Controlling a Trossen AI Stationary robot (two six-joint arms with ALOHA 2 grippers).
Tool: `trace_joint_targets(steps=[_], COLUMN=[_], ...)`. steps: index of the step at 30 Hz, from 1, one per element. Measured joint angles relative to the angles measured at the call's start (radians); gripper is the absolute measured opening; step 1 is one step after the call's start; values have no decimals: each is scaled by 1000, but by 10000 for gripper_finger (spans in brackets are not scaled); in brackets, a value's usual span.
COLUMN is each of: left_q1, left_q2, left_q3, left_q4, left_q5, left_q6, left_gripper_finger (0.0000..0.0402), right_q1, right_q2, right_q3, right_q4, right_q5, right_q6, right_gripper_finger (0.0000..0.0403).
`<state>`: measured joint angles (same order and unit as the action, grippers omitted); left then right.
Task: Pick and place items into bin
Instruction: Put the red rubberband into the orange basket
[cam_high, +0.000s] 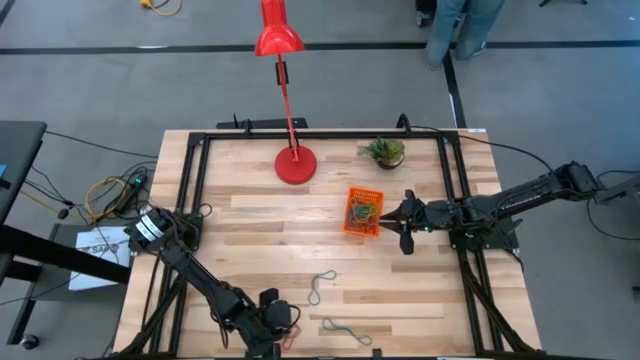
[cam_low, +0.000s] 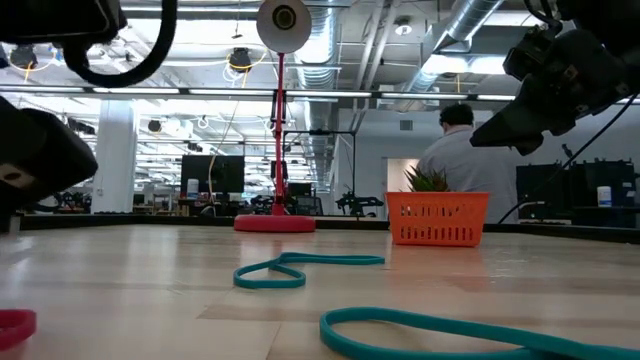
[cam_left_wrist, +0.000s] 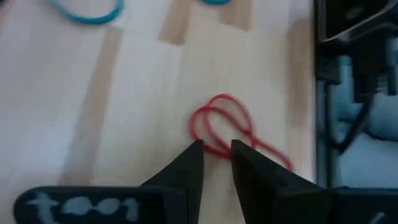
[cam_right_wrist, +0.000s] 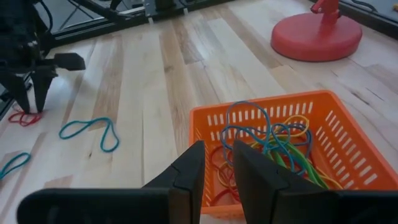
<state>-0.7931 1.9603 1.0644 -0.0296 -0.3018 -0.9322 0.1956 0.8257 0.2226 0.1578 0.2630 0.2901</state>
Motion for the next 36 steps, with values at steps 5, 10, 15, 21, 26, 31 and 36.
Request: trace_joint_targets(steps=[5,10,15,21,26,31,36], left_q1=[13,15,18,48,82,98,106], left_q2=[60,64,66,56,-7,-98,-118], left_q3=[3,4,4,3,-5,0,-2], left_q4=[113,112,84,80,26,-30,-80], left_q5=[21,41,34,35,-13,-114,-129], left_q6=[8,30,152,175,263,290,298], left_gripper_finger=[75,75,42,6,1,0,0], right_q1=[0,0,0,0,-2,-2,-2], right_q2=[0,0,0,0,0,0,0], right_q3=[0,0,0,0,0,0,0], right_q4=[-8,-19,-15,-23,-23,-2,5], right_q5=[0,0,0,0,1,3,3], right_q6=[0,0,0,-6,-42,-35,-36], right_gripper_finger=[77,77,77,77,77,77,77])
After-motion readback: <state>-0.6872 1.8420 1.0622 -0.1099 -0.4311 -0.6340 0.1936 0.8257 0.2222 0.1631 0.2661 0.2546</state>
